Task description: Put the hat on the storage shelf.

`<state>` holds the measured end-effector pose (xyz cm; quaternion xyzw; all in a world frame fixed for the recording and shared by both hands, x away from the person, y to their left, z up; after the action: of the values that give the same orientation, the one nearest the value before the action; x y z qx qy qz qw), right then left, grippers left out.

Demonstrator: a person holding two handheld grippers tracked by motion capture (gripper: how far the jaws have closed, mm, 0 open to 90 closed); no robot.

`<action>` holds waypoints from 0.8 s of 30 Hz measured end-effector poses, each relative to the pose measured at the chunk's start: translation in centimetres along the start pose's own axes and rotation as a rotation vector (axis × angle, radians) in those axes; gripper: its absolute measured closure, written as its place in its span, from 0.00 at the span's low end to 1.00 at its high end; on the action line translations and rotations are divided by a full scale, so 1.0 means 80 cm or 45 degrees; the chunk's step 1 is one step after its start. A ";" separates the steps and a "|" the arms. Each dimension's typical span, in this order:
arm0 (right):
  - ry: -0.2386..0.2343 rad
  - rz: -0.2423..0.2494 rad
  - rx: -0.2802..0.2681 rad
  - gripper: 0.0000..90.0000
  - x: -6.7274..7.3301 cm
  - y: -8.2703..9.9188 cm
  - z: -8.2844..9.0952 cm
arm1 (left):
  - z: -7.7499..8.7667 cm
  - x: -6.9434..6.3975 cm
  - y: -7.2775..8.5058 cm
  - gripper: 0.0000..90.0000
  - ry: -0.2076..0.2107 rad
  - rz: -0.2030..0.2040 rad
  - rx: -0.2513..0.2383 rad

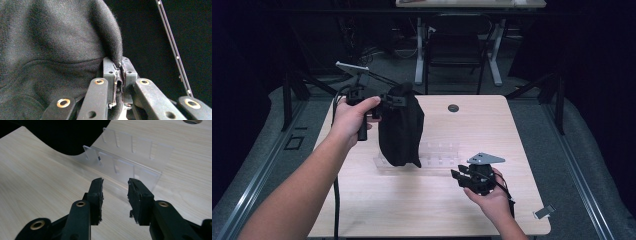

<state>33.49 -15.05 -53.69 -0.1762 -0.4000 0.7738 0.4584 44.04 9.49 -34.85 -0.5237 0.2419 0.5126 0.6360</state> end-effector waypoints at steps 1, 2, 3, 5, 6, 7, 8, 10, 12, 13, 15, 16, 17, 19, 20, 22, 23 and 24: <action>-0.001 0.008 -0.002 0.72 0.003 -0.002 -0.001 | 0.000 0.000 0.000 0.95 0.000 0.000 0.000; -0.009 0.025 0.005 0.72 0.006 -0.003 -0.002 | -0.001 -0.001 0.001 0.95 0.001 0.000 0.002; -0.018 0.034 -0.008 0.72 0.010 -0.006 -0.005 | -0.001 -0.001 0.001 0.95 -0.001 -0.001 0.001; -0.028 0.062 -0.002 0.72 0.017 -0.010 -0.008 | 0.000 -0.001 0.000 0.95 -0.004 -0.002 0.001; -0.039 0.069 -0.006 0.71 0.021 -0.012 -0.011 | -0.001 -0.001 0.000 0.95 -0.006 -0.003 0.002; -0.038 0.080 0.002 0.71 0.024 -0.014 -0.013 | -0.001 -0.001 0.000 0.95 -0.008 -0.004 0.004; -0.045 0.083 0.000 0.72 0.028 -0.016 -0.016 | -0.001 -0.001 0.000 0.95 -0.010 -0.005 0.005; -0.062 0.087 0.020 0.74 0.034 -0.019 -0.020 | -0.002 -0.002 -0.001 0.95 -0.012 -0.005 0.008; -0.089 0.090 0.021 0.75 0.042 -0.023 -0.026 | -0.003 -0.002 -0.001 0.95 -0.009 -0.007 0.008; -0.097 0.104 0.027 0.75 0.046 -0.024 -0.028 | -0.004 -0.003 -0.001 0.95 -0.008 -0.006 0.012; -0.109 0.119 0.023 0.76 0.054 -0.028 -0.032 | -0.006 -0.004 0.000 0.95 -0.002 -0.007 0.012; -0.114 0.122 0.022 0.76 0.058 -0.029 -0.034 | -0.007 -0.004 0.000 0.95 0.001 -0.009 0.016; -0.120 0.138 0.029 0.76 0.061 -0.031 -0.035 | -0.008 -0.005 0.000 0.95 0.003 -0.007 0.015; -0.137 0.149 0.022 0.76 0.068 -0.035 -0.038 | -0.011 -0.006 0.000 0.95 0.002 -0.010 0.019; -0.140 0.154 0.024 0.77 0.070 -0.038 -0.040 | -0.012 -0.007 0.000 0.95 0.002 -0.012 0.021; -0.152 0.150 0.014 0.77 0.076 -0.043 -0.042 | -0.014 -0.008 0.001 0.95 0.002 -0.017 0.029; -0.156 0.157 0.017 0.77 0.078 -0.045 -0.043 | -0.015 -0.008 0.001 0.95 0.004 -0.016 0.026; -0.164 0.151 0.011 0.77 0.080 -0.048 -0.044 | -0.015 -0.008 0.002 0.95 0.004 -0.017 0.028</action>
<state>34.56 -7.00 -52.28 -0.1475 -0.4140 0.8111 0.3859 43.97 8.10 -34.77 -0.5192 0.2449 0.5049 0.6447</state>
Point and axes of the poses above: each handheld gripper's, and its own axes: z roughly backward along the jaws, y roughly out of its underside, x roughly to its left, the point moved 6 cm from there along -z, roughly forward along the jaws, and after that the axes turned 3 degrees about y, right-handed, at the moved point
